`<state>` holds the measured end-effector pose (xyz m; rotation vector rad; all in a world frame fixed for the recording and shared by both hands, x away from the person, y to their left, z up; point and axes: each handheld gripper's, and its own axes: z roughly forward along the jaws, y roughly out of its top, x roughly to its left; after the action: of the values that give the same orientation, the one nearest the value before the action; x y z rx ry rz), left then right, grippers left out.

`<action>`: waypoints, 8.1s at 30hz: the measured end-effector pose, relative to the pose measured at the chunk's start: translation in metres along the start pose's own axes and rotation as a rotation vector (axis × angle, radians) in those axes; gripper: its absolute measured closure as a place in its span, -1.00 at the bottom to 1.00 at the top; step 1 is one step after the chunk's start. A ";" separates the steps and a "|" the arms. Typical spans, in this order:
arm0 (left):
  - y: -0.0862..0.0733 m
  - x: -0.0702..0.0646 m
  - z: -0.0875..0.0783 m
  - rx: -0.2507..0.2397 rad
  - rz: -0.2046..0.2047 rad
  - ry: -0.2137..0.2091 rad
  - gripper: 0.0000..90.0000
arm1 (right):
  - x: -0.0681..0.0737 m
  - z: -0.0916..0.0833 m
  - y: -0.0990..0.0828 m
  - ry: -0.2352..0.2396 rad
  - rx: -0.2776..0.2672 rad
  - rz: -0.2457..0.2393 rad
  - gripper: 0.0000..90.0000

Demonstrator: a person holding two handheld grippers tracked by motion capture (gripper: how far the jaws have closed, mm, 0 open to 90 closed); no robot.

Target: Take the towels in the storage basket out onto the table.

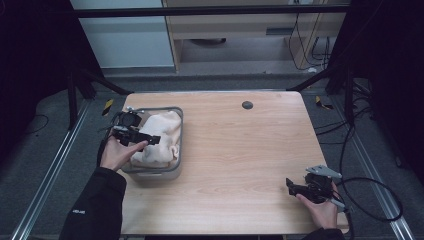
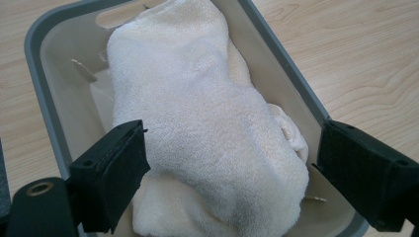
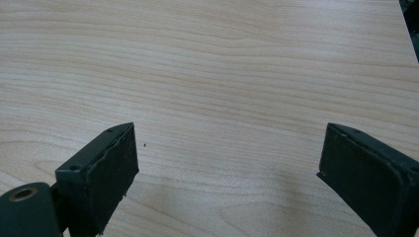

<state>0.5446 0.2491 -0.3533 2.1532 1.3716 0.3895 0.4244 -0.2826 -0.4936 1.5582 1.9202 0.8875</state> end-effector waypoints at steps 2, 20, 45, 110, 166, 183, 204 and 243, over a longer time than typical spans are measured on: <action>0.000 0.000 0.002 0.004 0.001 0.002 -0.77 | 0.000 0.000 0.000 0.002 0.000 0.000 -0.83; -0.003 0.001 0.040 0.087 0.005 0.023 -0.87 | 0.000 0.003 0.000 0.020 0.025 0.002 -0.88; -0.018 0.011 0.068 0.193 -0.079 0.012 -0.50 | 0.002 0.005 0.000 0.035 0.046 -0.008 -0.91; 0.008 0.005 -0.095 -0.154 -0.043 -0.031 0.21 | 0.001 0.004 0.000 0.029 0.050 -0.015 -0.91; 0.046 -0.078 -0.121 -0.198 0.148 -0.155 0.20 | 0.000 0.002 0.001 0.031 0.037 -0.016 -0.90; 0.065 -0.118 -0.097 -0.182 0.213 -0.198 0.20 | 0.000 0.000 0.001 0.034 0.028 -0.006 -0.89; 0.069 -0.155 -0.050 -0.133 0.258 -0.248 0.20 | -0.001 0.000 0.001 0.025 0.009 -0.025 -0.89; 0.054 -0.189 0.043 -0.030 0.279 -0.286 0.18 | -0.001 0.000 0.000 0.018 0.007 -0.040 -0.89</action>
<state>0.5238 0.0490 -0.3465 2.2767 0.9076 0.1930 0.4250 -0.2837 -0.4938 1.5159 1.9615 0.8815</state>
